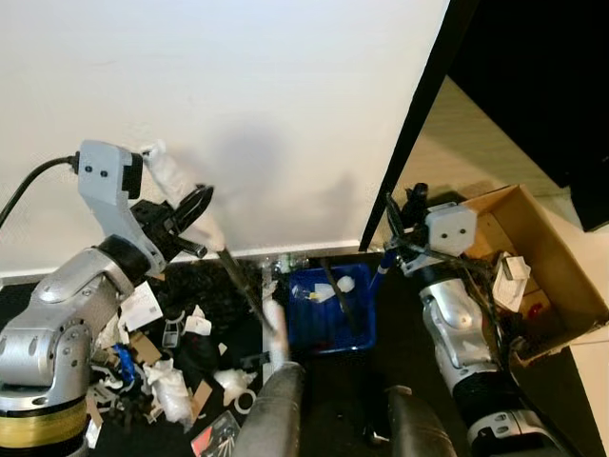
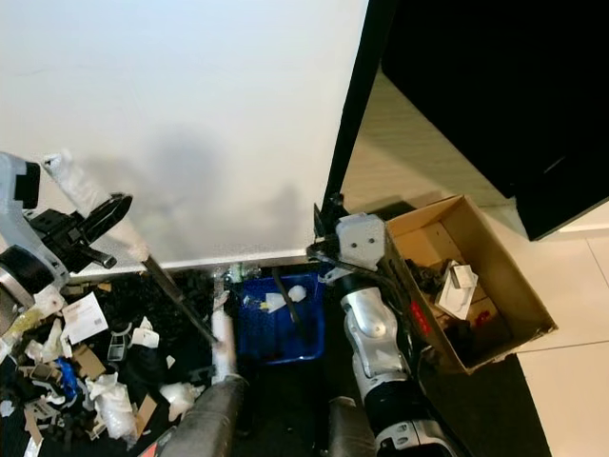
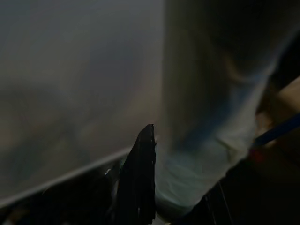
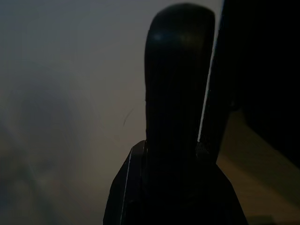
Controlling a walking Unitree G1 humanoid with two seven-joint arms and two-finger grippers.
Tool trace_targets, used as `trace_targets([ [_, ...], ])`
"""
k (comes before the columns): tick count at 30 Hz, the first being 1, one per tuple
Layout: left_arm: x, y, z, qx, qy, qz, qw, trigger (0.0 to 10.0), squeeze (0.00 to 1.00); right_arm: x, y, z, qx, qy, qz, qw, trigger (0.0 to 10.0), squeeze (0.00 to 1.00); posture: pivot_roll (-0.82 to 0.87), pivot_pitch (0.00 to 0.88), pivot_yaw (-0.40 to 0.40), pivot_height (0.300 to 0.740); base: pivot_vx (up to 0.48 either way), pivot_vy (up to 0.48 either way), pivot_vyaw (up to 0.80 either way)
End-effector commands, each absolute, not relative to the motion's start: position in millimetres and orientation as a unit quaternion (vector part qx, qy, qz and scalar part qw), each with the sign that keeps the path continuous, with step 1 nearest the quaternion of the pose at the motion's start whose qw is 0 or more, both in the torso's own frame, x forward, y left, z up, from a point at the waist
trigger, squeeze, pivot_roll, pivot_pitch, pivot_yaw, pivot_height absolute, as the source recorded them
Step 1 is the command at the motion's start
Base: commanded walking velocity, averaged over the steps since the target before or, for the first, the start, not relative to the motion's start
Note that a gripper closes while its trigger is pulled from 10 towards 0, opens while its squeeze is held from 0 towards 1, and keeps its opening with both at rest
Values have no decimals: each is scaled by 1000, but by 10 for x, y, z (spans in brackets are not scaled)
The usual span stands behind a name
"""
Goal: Sweep floor
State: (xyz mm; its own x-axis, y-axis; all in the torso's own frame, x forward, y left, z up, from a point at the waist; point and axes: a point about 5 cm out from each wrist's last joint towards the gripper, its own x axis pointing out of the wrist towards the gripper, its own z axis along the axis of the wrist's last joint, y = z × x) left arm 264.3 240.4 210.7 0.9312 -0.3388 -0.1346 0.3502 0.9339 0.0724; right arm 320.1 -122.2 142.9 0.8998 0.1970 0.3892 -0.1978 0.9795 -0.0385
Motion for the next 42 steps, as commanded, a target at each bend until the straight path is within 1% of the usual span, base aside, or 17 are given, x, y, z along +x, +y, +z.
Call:
trace_targets([
  [1,2611,2538,2096,82,84,-144,982,10000,0,3162,-1238,1478,14,-212,97,972,10000,0,297,258,81,740,0,0,0],
  [6,2635,2679,2122,100,94,-139,981,10000,0,3079,-1279,1504,-8,-214,111,970,10000,0,289,247,78,740,0,0,0],
  [7,2675,2742,2107,117,96,-121,981,10000,0,3036,-1312,1505,-16,-213,115,970,10000,0,280,245,76,740,0,0,0],
  [8,2727,2797,2055,112,102,-95,984,10000,0,2991,-1355,1511,-21,-212,117,970,10000,0,273,243,74,740,0,0,0],
  [11,2759,2824,2015,106,107,-77,986,10000,0,2961,-1383,1517,-22,-210,117,970,10000,0,273,243,74,740,0,0,0],
  [12,2795,2811,1960,111,110,-66,986,10000,0,2928,-1416,1540,-21,-209,116,971,10000,0,249,236,71,740,0,0,0],
  [13,2816,2763,1866,85,121,-66,987,10000,0,2900,-1448,1578,-7,-208,110,972,10000,0,238,233,71,740,0,0,0],
  [14,2816,2763,1866,85,121,-66,987,10000,0,2900,-1448,1578,-7,-208,110,972,10000,0,238,233,71,740,0,0,0],
  [16,2829,2598,1677,-4,134,-85,987,10000,0,2886,-1511,1688,30,-210,84,974,10000,0,208,218,79,740,0,0,0],
  [17,2829,2598,1677,-4,134,-85,987,10000,0,2886,-1511,1688,30,-210,84,974,10000,0,208,218,79,740,0,0,0],
  [19,2807,2430,1547,-70,148,-104,981,10000,0,2902,-1560,1766,63,-215,58,973,10000,0,207,213,84,740,0,0,0],
  [24,2820,2310,1328,-76,186,-85,976,10000,0,2931,-1622,1888,97,-227,26,969,10000,0,184,193,91,740,0,0,0],
  [27,2887,2287,1358,-82,163,-84,980,10000,0,2956,-1650,1971,108,-240,13,965,10000,0,180,167,99,740,0,0,0],
  [31,2937,2254,1413,-76,134,-98,983,10000,0,2966,-1655,2074,101,-252,15,962,10000,0,176,153,100,740,0,0,0],
  [36,2933,2207,1409,-72,146,-115,980,10000,0,2962,-1662,2149,91,-256,23,962,10000,0,169,142,93,740,0,0,0],
  [39,2966,2208,1441,-26,125,-118,985,10000,0,2945,-1677,2180,83,-257,27,963,10000,0,163,135,90,740,0,0,0],
  [42,3029,2250,1478,47,111,-118,986,10000,0,2919,-1703,2169,77,-252,26,964,10000,0,155,131,91,740,0,0,0],
])
